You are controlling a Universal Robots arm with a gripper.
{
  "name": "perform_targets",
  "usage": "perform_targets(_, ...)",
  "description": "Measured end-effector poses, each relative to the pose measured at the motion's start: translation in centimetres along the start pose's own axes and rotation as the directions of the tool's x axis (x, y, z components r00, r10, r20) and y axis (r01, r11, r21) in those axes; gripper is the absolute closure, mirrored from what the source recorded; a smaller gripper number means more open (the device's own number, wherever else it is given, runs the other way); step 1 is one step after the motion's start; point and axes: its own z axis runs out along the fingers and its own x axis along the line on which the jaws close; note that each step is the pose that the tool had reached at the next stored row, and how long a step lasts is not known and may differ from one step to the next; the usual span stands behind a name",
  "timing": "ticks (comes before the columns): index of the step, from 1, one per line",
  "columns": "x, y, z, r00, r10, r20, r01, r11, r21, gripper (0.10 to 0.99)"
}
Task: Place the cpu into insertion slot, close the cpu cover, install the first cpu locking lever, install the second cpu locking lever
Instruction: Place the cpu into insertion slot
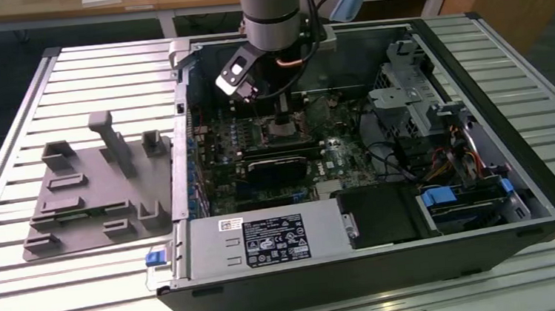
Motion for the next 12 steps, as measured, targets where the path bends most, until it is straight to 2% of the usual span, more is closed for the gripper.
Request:
perform_targets(7,0.03,0.13,-1.40,1.0000,0.000,0.0000,0.000,1.0000,0.000,0.984)
perform_targets(8,0.03,0.16,-1.81,1.0000,0.000,0.0002,0.000,1.0000,0.000,0.984)
perform_targets(12,0.04,0.20,-2.15,1.0000,0.000,-0.0002,0.000,1.0000,0.000,0.984)
